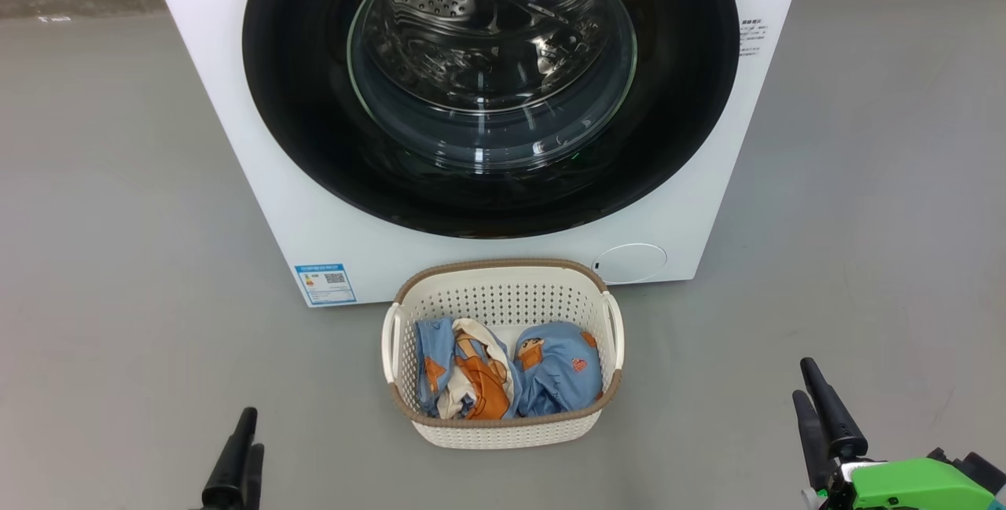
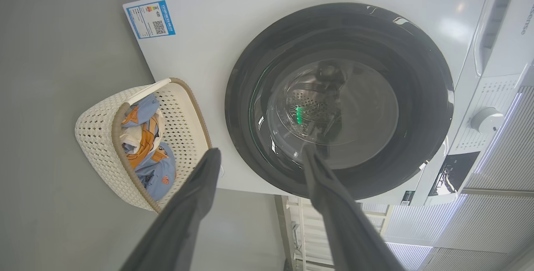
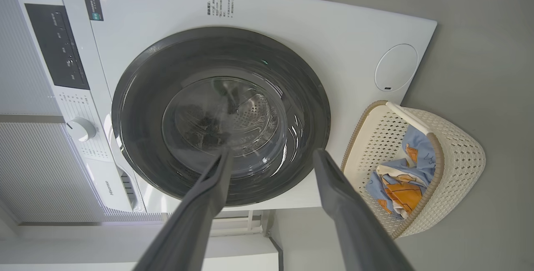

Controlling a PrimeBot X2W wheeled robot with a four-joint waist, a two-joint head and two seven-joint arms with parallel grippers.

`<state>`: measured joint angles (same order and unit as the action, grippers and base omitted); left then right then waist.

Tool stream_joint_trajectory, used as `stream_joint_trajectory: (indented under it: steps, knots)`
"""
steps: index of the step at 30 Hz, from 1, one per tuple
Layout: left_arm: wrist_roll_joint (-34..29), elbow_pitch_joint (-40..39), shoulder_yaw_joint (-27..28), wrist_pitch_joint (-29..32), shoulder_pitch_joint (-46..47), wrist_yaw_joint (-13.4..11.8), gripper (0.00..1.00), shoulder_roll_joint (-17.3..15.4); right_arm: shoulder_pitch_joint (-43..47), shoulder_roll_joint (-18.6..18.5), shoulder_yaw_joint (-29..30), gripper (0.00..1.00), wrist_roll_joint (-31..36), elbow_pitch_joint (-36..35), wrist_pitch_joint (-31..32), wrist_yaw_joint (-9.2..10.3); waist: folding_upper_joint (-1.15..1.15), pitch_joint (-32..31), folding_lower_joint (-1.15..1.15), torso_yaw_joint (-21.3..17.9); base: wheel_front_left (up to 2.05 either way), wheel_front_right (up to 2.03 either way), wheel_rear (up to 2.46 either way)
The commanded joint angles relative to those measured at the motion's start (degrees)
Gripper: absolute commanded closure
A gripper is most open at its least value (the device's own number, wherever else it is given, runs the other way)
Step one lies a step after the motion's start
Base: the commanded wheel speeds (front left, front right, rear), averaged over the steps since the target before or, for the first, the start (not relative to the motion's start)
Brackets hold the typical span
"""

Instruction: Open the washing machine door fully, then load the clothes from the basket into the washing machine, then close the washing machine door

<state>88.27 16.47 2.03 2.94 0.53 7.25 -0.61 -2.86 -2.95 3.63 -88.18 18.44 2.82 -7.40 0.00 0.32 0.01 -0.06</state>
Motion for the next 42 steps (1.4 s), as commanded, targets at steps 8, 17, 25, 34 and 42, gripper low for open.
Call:
stream_joint_trajectory:
  steps: [8, 17, 25, 34, 42]
  knots:
    - [-4.5, -2.8, -0.3, -1.6, 3.2, 0.1, 0.00, -1.1, -4.1, -1.4, -1.9, 0.00, 4.0, -1.8, -1.8, -0.02, 0.00, 0.0, -0.01, 0.0, 0.00, 0.00, 0.00]
    - [-10.7, -3.5, -1.0, -3.2, 3.7, 0.1, 0.00, -1.4, -5.4, -1.9, -3.2, 0.00, 9.6, -2.0, -3.3, -0.03, 0.00, 0.0, -0.01, -0.1, 0.00, 0.00, 0.00]
    - [-16.7, -4.0, -1.8, -4.5, 4.2, 0.1, 0.00, -1.6, -6.5, -2.6, -5.1, 0.00, 14.7, -2.1, -4.6, -0.03, 0.00, -0.1, -0.01, -0.1, 0.00, 0.00, 0.00]
    - [-24.2, -4.4, -2.5, -6.1, 4.7, 0.1, 0.00, -2.2, -7.5, -3.4, -6.7, 0.00, 21.0, -2.3, -6.1, -0.04, 0.00, -0.2, -0.01, -0.1, 0.00, 0.00, 0.00]
    - [-31.9, -4.9, -2.7, -7.6, 4.9, 0.2, 0.00, -2.3, -8.5, -4.0, -8.3, 0.00, 28.5, -2.4, -7.6, -0.05, 0.00, -0.5, -0.01, -0.1, 0.00, 0.00, 0.00]
